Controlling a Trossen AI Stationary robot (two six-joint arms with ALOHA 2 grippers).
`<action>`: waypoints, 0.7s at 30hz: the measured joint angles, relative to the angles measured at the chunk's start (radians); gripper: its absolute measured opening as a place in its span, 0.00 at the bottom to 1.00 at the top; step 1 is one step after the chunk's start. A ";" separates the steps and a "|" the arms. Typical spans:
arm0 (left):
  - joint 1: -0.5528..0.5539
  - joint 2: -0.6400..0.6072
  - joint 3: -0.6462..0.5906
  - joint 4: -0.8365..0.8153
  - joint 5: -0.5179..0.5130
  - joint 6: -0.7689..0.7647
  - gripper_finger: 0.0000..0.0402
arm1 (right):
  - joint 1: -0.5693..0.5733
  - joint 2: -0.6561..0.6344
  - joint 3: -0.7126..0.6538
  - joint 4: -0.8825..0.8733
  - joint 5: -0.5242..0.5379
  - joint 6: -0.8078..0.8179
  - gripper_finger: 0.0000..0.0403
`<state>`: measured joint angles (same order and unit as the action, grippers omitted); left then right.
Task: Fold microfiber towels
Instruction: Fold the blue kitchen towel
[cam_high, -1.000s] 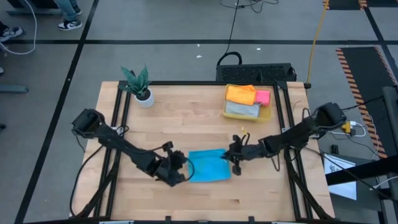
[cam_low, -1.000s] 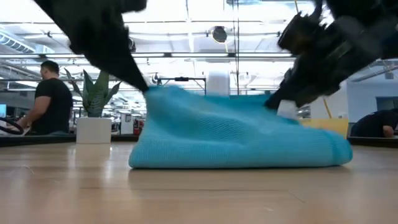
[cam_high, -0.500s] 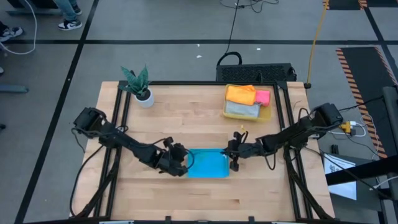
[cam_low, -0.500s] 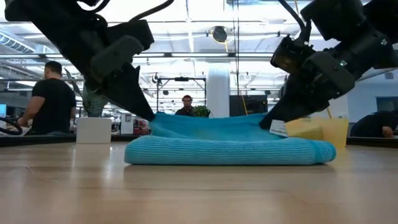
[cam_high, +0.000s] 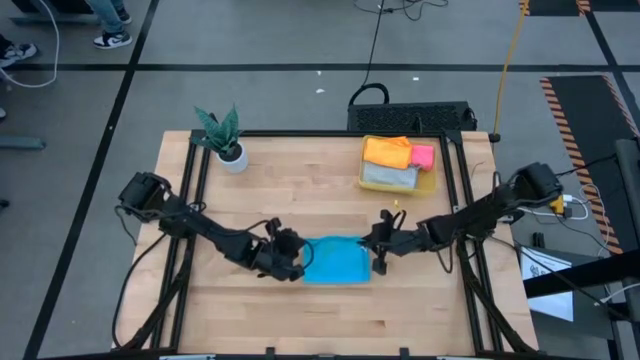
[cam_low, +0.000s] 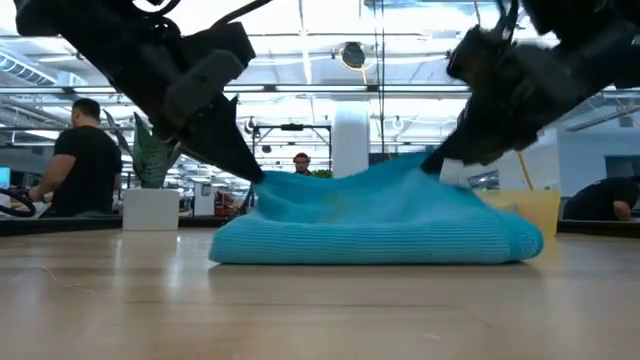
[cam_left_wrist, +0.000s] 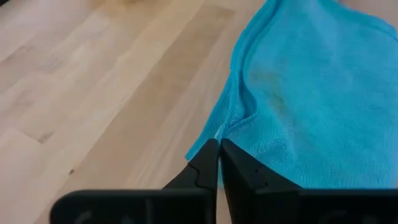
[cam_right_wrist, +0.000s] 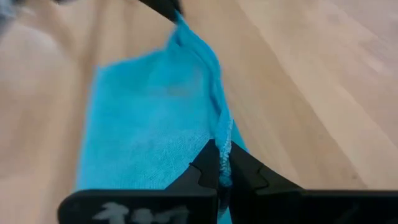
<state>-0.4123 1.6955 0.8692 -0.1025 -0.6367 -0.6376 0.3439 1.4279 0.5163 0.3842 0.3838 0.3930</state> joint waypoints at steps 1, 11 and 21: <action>0.004 0.000 0.000 0.000 -0.001 0.000 0.03 | -0.007 0.008 0.000 -0.015 0.012 0.011 0.00; 0.020 0.029 0.001 0.004 0.006 -0.029 0.14 | -0.068 0.103 0.000 -0.016 0.008 0.015 0.01; 0.017 0.024 0.000 0.012 0.024 -0.055 0.32 | -0.076 0.099 0.000 -0.009 0.010 -0.054 0.02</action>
<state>-0.3949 1.7195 0.8688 -0.0907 -0.6131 -0.6926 0.2676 1.5271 0.5159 0.3750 0.3939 0.3392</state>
